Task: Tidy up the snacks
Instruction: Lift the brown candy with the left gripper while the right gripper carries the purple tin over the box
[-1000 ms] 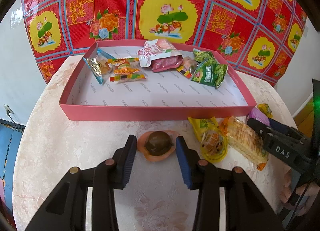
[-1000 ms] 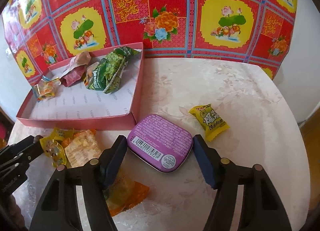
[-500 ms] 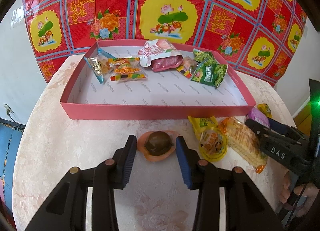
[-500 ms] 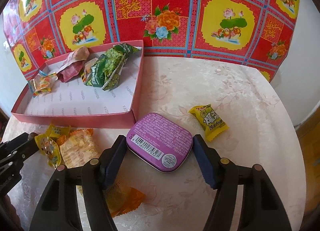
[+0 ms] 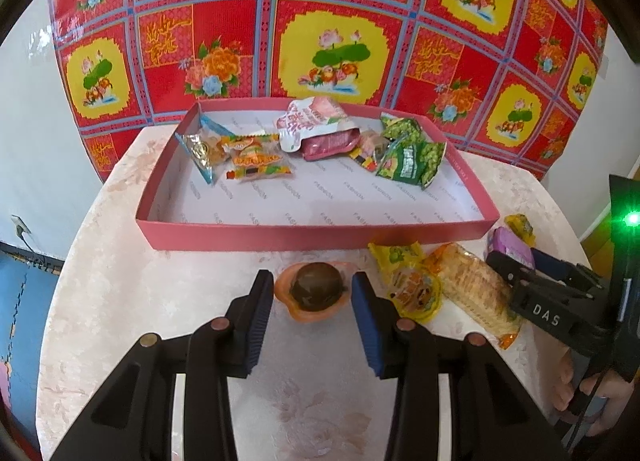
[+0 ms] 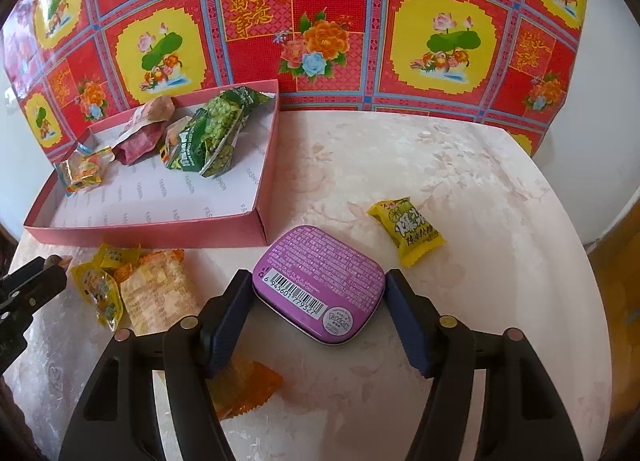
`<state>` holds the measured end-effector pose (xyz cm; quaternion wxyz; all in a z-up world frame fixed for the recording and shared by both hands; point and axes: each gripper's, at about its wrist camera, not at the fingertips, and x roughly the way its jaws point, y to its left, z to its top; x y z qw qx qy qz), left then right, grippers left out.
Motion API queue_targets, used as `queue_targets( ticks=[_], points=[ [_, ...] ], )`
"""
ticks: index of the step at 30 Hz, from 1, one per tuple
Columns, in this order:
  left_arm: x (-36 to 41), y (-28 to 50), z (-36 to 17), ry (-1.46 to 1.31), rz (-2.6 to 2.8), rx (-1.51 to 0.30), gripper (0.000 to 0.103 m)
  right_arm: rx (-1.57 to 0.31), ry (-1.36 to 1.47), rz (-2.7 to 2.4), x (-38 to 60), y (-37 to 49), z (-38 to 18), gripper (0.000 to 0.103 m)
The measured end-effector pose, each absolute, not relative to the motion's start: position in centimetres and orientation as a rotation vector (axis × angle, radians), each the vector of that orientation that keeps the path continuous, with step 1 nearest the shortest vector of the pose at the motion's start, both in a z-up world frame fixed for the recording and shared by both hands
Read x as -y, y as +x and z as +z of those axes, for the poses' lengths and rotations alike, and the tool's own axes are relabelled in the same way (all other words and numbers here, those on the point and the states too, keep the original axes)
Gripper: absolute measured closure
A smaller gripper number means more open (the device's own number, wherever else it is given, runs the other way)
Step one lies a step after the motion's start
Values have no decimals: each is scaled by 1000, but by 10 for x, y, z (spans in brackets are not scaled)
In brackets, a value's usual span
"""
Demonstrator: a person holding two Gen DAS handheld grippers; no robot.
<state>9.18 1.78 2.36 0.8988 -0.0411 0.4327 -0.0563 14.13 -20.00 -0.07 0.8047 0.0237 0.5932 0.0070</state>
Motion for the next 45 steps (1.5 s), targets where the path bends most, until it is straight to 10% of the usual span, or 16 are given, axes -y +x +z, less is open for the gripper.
queue_targets(
  ticks=[45],
  points=[
    [-37, 132, 61, -86, -64, -812, 61, -1143, 9, 162, 151, 178, 56, 35]
  ],
)
